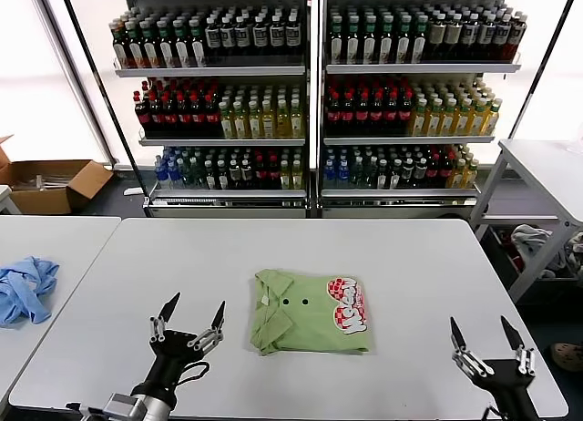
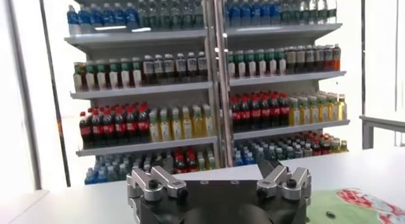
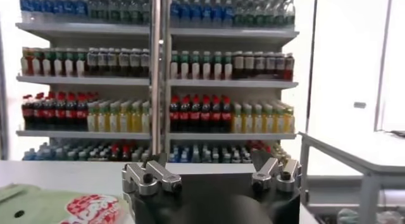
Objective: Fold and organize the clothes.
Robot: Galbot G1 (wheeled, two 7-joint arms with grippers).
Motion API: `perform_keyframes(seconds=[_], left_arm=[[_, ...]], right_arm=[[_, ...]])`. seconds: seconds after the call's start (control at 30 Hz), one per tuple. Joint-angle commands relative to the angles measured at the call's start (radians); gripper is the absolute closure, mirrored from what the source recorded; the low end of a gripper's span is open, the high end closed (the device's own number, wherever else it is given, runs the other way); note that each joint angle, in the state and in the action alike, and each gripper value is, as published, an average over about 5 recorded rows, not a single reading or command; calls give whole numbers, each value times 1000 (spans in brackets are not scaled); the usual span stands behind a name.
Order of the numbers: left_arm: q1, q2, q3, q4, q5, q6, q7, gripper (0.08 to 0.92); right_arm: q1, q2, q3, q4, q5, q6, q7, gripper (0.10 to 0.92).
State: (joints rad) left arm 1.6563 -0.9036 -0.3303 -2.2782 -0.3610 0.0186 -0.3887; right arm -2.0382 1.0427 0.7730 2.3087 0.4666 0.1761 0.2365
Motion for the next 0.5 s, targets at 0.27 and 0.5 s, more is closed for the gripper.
perform_keyframes(seconds=[0.27,0.5], left_arm=[[126,21,-42,72,6,-210,-40,177],[144,19,-53,74,-2,-206,-41,177]], right_arm=[[-231,74,56,-53,-52,300,-24,203],[-212,56,45,-70,-48,304,-24,203]])
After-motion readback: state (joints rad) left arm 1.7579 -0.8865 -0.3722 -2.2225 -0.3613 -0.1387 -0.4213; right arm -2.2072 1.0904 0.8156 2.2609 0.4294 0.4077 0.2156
